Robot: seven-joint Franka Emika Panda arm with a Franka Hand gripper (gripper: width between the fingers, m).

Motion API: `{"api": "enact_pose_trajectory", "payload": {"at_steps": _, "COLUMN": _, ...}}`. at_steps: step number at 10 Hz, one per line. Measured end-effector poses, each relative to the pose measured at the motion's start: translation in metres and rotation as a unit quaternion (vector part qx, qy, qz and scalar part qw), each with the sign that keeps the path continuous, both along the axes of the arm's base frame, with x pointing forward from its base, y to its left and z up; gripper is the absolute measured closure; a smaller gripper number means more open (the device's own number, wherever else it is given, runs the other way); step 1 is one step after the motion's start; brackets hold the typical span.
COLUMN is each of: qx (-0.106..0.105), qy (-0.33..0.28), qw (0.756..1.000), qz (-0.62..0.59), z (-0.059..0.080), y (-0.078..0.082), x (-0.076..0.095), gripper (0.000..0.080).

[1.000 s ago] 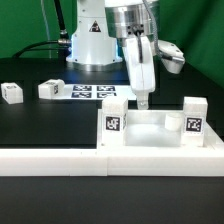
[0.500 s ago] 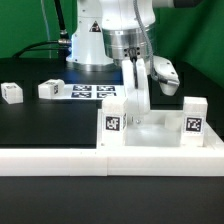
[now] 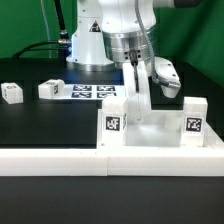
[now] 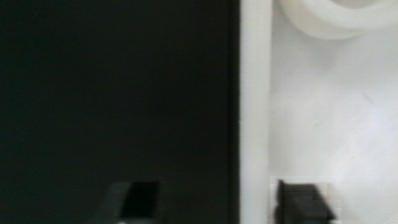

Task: Assemble square table

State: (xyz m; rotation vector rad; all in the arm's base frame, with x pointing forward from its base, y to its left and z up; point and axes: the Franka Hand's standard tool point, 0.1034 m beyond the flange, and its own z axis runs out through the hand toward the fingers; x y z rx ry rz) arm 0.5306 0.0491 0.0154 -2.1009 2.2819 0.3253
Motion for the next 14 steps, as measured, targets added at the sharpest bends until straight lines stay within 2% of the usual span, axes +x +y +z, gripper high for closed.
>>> {"api": "enact_pose_trajectory", "payload": {"at_steps": 1, "qx": 0.000, "qy": 0.000, "qw": 1.000, "qz": 0.000, "z": 0.000, "y": 0.000, "x": 0.000, "gripper": 0.0557}}
{"api": "enact_pose_trajectory", "payload": {"at_steps": 2, "qx": -0.001, "qy": -0.002, "qw": 1.000, "qz": 0.000, "z": 0.001, "y": -0.001, "x": 0.001, "gripper": 0.0726}}
{"api": "enact_pose_trajectory", "payload": {"at_steps": 11, "qx": -0.003, "qy": -0.012, "qw": 1.000, "qz": 0.010, "z": 0.003, "y": -0.003, "x": 0.004, "gripper": 0.0728}}
{"api": "enact_pose_trajectory", "payload": {"at_steps": 14, "qx": -0.004, "qy": -0.050, "qw": 0.991, "qz": 0.123, "z": 0.014, "y": -0.038, "x": -0.008, "gripper": 0.0739}}
